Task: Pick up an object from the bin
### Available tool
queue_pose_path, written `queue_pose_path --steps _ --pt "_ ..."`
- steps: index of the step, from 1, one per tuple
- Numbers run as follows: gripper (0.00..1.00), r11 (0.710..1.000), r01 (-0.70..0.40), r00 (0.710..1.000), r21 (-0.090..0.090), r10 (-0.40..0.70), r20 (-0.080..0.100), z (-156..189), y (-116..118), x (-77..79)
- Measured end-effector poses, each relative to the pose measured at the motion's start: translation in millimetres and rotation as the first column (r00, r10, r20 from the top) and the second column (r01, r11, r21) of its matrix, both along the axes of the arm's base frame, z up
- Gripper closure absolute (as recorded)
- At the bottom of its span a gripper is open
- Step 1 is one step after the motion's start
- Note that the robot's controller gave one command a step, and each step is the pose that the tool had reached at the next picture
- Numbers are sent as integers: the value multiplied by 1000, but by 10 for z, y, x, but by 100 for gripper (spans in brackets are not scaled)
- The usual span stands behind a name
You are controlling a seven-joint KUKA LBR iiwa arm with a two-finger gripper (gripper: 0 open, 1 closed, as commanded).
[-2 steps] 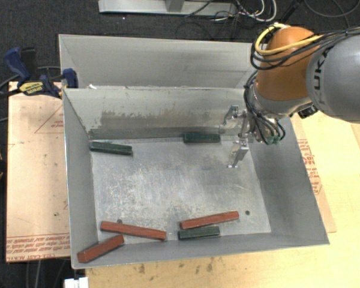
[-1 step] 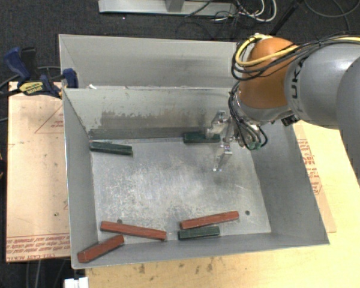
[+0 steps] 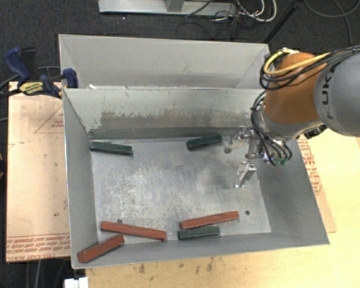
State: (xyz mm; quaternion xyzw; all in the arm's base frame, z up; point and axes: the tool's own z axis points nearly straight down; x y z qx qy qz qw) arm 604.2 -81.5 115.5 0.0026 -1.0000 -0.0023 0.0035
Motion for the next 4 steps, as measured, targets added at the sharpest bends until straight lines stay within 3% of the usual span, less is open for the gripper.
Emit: queue_pose_path --steps 1,2,3,4 --pt "0 999 -30 999 -10 31 12 -118 -75 -349" --pt "0 993 -117 993 -3 117 5 -78 400 -583" --pt "0 995 -96 995 0 96 10 -277 22 -758" --pt "0 996 -92 996 0 92 11 -314 -136 -826"
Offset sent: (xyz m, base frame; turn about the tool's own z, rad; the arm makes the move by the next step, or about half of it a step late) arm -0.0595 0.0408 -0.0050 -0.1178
